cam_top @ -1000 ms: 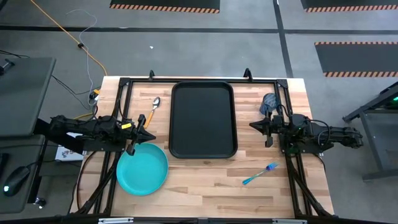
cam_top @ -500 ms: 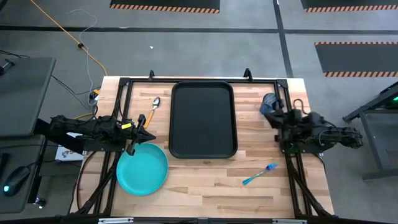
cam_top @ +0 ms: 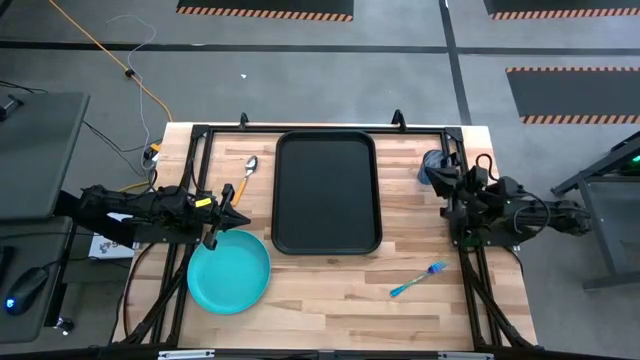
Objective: Pick and place plate/cup/fork/spoon on tray
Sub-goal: Put the blue cup on the black tray
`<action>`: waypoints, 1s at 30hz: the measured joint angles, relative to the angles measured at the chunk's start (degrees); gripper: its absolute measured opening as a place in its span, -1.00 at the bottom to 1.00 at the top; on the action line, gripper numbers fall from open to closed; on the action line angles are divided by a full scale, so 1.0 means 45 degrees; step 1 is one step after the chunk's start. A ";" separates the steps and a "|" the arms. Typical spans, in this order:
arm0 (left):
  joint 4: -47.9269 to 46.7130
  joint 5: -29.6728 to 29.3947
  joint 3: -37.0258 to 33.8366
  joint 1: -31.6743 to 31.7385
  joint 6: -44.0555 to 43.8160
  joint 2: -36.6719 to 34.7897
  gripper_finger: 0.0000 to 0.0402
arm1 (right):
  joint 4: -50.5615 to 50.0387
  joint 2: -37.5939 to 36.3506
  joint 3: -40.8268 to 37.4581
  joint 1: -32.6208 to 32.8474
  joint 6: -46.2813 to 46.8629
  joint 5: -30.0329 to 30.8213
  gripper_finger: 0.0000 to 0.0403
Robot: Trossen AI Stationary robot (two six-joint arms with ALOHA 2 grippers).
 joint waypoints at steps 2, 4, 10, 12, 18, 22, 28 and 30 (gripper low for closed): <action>-0.0003 -0.0003 0.0001 0.0000 0.0001 0.0000 -0.98 | 0.0025 0.0735 0.0422 0.0000 -0.0157 0.0322 -0.85; -0.0003 -0.0003 -0.0003 0.0000 0.0001 0.0000 -0.98 | -0.0093 0.1615 0.0940 0.0000 -0.0356 0.0599 -0.75; -0.0003 0.0001 -0.0003 0.0000 0.0001 0.0000 -0.98 | -0.4428 0.4359 0.3984 -0.0005 -0.1101 0.3919 -0.34; -0.0003 -0.0003 0.0000 0.0000 0.0001 0.0000 -0.98 | -0.6910 0.5330 0.5358 -0.0010 -0.1099 0.5796 -0.19; -0.0003 -0.0003 -0.0003 -0.0005 0.0001 0.0000 -0.98 | -1.4680 0.7998 0.8991 -0.0924 0.1298 0.8627 0.14; -0.0001 0.0001 -0.0003 0.0000 -0.0001 0.0000 -0.98 | -1.8930 0.9357 1.0341 -0.2336 0.3798 0.6626 0.19; -0.0003 0.0001 0.0001 0.0000 0.0001 0.0000 -0.98 | -2.1236 1.0421 1.0137 -0.4195 0.5171 0.4885 0.20; -0.0003 -0.0002 -0.0002 -0.0001 0.0001 0.0000 -0.98 | -2.1169 1.0554 0.9876 -0.4632 0.5123 0.4370 0.20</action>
